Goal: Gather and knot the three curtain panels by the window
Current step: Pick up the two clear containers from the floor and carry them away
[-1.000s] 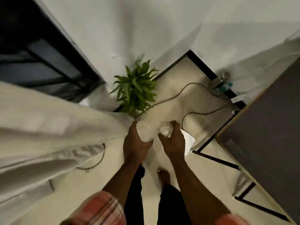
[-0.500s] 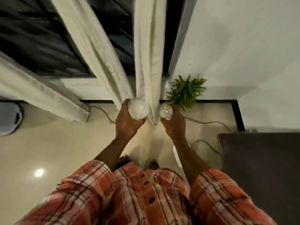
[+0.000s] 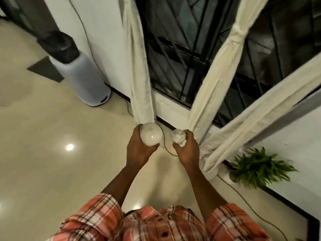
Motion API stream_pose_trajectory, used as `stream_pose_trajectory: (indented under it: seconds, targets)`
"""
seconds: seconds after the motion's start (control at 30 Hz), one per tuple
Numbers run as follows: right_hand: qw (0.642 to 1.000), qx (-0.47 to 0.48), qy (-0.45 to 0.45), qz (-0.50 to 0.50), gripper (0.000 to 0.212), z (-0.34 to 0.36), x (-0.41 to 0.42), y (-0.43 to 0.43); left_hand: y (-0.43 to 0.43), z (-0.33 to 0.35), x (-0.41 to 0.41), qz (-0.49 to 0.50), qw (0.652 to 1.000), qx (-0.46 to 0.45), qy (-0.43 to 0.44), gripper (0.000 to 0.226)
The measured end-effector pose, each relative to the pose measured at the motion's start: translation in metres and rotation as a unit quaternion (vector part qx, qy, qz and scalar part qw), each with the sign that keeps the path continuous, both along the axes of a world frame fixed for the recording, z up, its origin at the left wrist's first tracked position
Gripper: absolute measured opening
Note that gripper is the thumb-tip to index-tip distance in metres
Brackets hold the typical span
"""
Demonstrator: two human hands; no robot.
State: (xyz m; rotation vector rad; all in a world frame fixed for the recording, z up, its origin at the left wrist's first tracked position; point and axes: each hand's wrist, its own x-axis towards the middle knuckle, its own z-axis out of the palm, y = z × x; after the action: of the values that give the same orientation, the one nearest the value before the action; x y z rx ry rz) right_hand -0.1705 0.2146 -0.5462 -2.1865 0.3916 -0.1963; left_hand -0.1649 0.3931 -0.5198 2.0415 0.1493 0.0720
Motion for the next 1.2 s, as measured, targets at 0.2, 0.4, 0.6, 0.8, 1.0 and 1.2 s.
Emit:
stream_pose_trajectory:
  seconds: [0.2,0.4,0.6,0.8,1.0,1.2]
  targets:
    - [0.998,-0.005,-0.003,0.07,0.059,0.007,0.016,0.116,0.118,0.002,-0.006,0.092,0.995,-0.023,0.005,0.081]
    - [0.992,0.021,-0.018,0.125,0.049,0.0,0.035,0.217,0.206,-0.004,-0.004,0.151,0.988,-0.021,-0.015,0.083]
    - [0.984,0.018,-0.029,0.175,0.052,0.002,0.071,0.299,0.281,-0.009,0.008,0.227,0.973,-0.014,-0.03,0.083]
    - [0.975,0.046,-0.03,0.213,0.053,-0.008,0.127,0.366,0.341,-0.019,0.049,0.286,0.958,-0.025,0.0,0.094]
    - [0.969,0.07,-0.02,0.237,0.051,-0.014,0.212,0.426,0.397,-0.01,0.132,0.275,0.961,-0.018,-0.005,0.09]
    - [0.964,0.053,-0.022,0.258,0.057,-0.02,0.31,0.482,0.459,0.007,0.222,0.259,0.966,-0.011,-0.023,0.08]
